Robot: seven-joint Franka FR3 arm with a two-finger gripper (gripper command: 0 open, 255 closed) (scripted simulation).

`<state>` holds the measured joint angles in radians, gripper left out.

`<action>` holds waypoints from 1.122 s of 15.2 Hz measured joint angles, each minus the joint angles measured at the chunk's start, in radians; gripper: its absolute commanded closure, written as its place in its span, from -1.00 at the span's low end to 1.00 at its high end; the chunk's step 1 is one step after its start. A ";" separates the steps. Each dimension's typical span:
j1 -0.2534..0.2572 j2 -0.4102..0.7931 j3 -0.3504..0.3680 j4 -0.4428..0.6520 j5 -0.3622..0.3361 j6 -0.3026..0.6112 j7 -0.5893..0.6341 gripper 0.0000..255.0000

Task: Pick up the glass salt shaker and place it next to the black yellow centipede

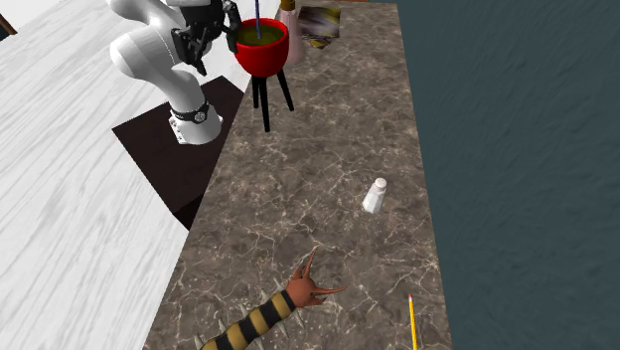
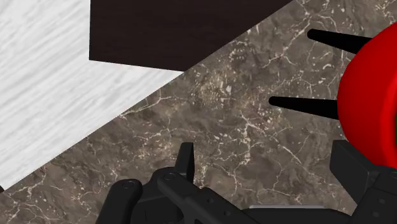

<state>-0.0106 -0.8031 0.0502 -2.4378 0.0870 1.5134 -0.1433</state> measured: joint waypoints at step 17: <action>0.011 0.627 0.096 0.355 -0.002 0.232 0.094 -1.00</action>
<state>0.0004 -0.1765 0.1459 -2.0826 0.0854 1.7451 -0.0491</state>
